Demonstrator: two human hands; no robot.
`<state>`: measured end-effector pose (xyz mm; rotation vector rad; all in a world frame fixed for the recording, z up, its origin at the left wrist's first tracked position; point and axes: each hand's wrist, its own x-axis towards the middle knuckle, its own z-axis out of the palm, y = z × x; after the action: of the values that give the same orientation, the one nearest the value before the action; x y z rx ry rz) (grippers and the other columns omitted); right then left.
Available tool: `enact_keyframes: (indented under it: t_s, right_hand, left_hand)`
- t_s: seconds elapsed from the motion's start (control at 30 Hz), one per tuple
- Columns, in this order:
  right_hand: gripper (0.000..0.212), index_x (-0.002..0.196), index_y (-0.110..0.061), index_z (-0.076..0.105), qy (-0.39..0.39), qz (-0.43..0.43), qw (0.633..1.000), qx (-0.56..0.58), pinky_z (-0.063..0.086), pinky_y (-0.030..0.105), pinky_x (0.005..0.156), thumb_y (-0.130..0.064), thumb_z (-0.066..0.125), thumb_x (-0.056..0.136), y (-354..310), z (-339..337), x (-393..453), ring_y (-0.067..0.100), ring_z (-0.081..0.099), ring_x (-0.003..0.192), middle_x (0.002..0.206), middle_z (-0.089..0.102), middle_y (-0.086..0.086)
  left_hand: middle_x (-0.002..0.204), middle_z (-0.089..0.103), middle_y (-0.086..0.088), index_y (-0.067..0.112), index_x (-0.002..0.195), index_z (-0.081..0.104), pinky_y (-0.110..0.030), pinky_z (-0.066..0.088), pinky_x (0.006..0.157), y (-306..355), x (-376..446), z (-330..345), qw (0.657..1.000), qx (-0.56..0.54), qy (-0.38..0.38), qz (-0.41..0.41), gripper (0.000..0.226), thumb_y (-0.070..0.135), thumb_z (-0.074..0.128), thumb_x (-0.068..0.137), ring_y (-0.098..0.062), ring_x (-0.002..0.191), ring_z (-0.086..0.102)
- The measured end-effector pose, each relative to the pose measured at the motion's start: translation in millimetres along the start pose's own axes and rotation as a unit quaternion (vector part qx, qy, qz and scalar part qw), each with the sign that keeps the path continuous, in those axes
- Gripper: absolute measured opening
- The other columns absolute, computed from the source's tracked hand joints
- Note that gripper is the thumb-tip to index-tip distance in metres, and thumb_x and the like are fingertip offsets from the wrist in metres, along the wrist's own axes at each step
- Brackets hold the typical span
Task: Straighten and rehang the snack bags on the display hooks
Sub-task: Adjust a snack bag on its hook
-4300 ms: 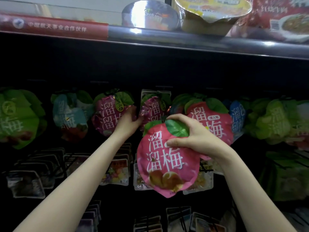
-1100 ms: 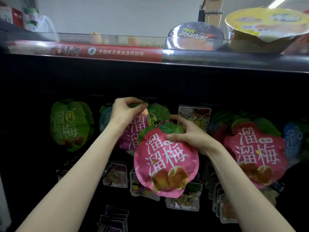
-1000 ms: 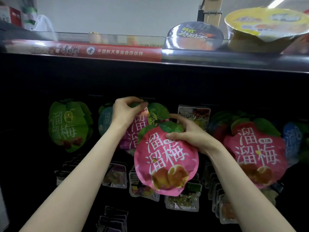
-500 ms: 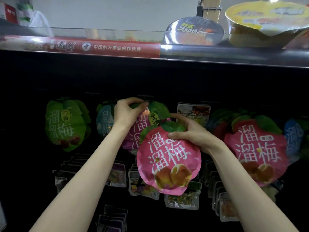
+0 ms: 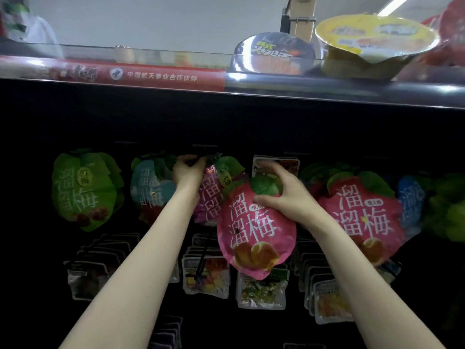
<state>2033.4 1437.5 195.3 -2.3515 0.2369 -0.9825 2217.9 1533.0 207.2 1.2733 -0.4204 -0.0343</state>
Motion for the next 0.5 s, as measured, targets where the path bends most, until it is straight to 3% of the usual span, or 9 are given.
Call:
enact_keyframes:
  t_s: [0.1,0.2,0.3,0.4,0.5]
  right_hand:
    - [0.052,0.122,-0.025,0.054,0.049,-0.004,0.999,0.021,0.049,0.022,0.088,-0.018,0.077,0.075,0.7,-14.7,-13.8,0.007,0.059,0.105,0.112,0.058,-0.015]
    - [0.040,0.111,-0.025,0.060,0.078,0.016,0.995,0.062,0.055,0.022,0.074,-0.017,0.076,0.076,1.7,-26.6,-29.1,0.006,0.065,0.088,0.101,0.063,-0.010]
    - [0.036,0.108,-0.025,0.061,0.108,0.033,0.988,0.104,0.058,0.025,0.067,-0.016,0.076,0.076,3.0,-40.1,-46.8,0.012,0.068,0.083,0.099,0.065,-0.007]
    - [0.032,0.102,-0.027,0.063,0.142,0.047,0.977,0.154,0.057,0.024,0.062,-0.016,0.075,0.075,3.8,-57.3,-66.0,0.012,0.070,0.079,0.096,0.067,-0.004]
    - [0.030,0.104,-0.022,0.063,0.171,0.060,0.971,0.158,0.056,0.023,0.060,-0.015,0.073,0.076,10.4,-80.9,-82.9,0.014,0.070,0.077,0.095,0.068,0.000]
  left_hand:
    - [0.110,0.053,-0.010,0.013,0.097,0.053,-0.027,0.040,0.086,-15.6,-28.1,-9.1,0.974,0.054,0.104,0.193,0.011,0.006,0.052,0.089,-0.024,0.103,0.051]
    - [0.100,0.046,0.001,0.015,0.094,0.051,-0.023,0.037,0.084,-28.1,-71.7,-10.0,0.939,0.087,0.076,0.324,0.014,0.004,0.050,0.087,-0.019,0.098,0.048]
    - [0.107,0.050,0.003,0.014,0.110,0.050,-0.016,0.038,0.086,-32.1,-97.1,3.0,0.942,0.127,-0.079,0.300,0.022,0.011,0.054,0.089,-0.011,0.102,0.050]
    - [0.106,0.058,0.001,0.023,0.119,0.045,-0.013,0.050,0.069,-18.5,-114.1,19.0,0.946,0.059,-0.274,0.164,0.027,0.022,0.053,0.093,-0.008,0.093,0.060]
    - [0.106,0.061,-0.001,0.031,0.114,0.047,-0.020,0.054,0.069,-10.2,-127.1,39.8,0.923,0.039,-0.338,0.178,0.023,0.019,0.051,0.094,-0.011,0.092,0.063]
